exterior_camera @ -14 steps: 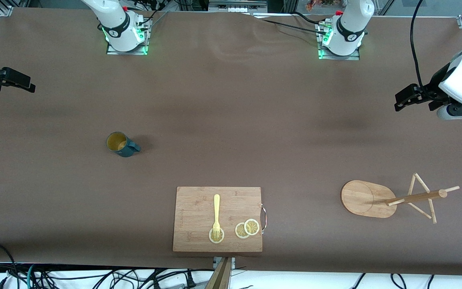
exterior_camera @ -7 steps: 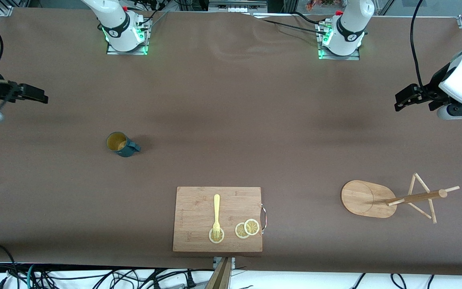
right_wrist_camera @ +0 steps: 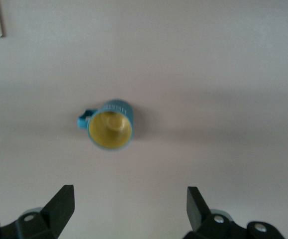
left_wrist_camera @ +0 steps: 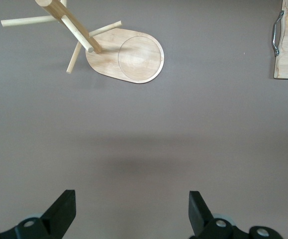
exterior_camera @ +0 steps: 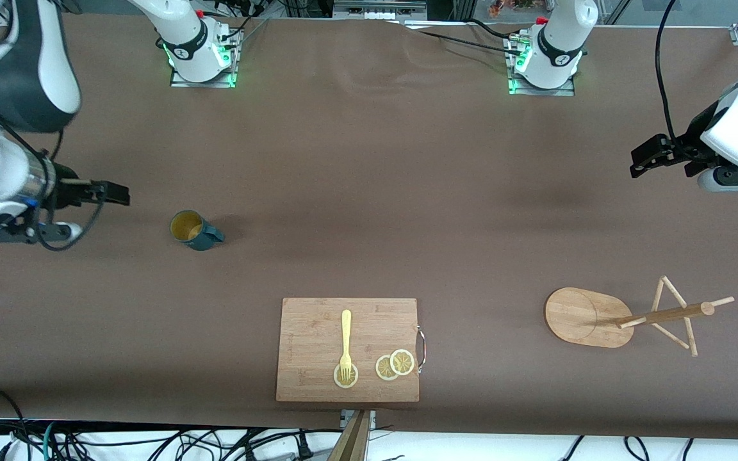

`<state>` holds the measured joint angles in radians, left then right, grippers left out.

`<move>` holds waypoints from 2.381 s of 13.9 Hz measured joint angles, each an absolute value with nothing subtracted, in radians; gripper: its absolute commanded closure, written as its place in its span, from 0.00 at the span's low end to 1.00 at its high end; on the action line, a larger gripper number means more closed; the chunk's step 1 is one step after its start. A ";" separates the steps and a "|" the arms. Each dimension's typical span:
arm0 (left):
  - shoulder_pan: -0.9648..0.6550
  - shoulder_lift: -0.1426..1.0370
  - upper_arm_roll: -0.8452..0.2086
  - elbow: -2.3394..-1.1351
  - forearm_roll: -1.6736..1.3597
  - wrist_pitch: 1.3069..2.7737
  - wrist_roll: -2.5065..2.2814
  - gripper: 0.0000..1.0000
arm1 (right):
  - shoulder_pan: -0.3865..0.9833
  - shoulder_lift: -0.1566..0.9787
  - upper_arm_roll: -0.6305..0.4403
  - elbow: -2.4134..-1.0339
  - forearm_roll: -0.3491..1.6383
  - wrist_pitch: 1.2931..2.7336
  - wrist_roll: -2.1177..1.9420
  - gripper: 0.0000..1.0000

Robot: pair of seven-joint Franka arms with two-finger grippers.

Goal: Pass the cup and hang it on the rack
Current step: 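Reach the right gripper down to the teal mug and grasp its rim, then carry the teal mug to mid-table with the right gripper and release it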

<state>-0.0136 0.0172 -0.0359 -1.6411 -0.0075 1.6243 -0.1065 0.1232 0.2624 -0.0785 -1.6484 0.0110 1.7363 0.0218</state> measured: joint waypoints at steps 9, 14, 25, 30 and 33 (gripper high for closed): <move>-0.014 0.017 -0.036 -1.641 -0.008 1.624 -0.106 0.00 | 0.133 0.220 -0.076 -2.086 0.012 2.237 0.100 0.31; -0.014 0.017 -0.036 -1.641 -0.008 1.624 -0.106 0.00 | 0.138 0.221 -0.047 -2.198 0.012 2.413 0.187 0.60; -0.014 0.017 -0.036 -1.641 -0.008 1.624 -0.106 0.00 | 0.138 0.243 -0.046 -2.204 0.017 2.444 0.196 1.00; -0.014 0.018 -0.036 -1.641 -0.008 1.624 -0.106 0.00 | 0.224 0.255 -0.028 -1.905 0.097 2.043 0.248 1.00; -0.013 0.018 -0.035 -1.640 -0.008 1.624 -0.106 0.00 | 0.376 0.325 -0.007 -1.768 0.218 2.016 0.442 1.00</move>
<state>-0.0135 0.0177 -0.0350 -1.6404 -0.0075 1.6243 -0.1065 0.3764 0.3254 -0.0072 -1.7683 0.2178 2.0158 0.4417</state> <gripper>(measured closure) 0.000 0.960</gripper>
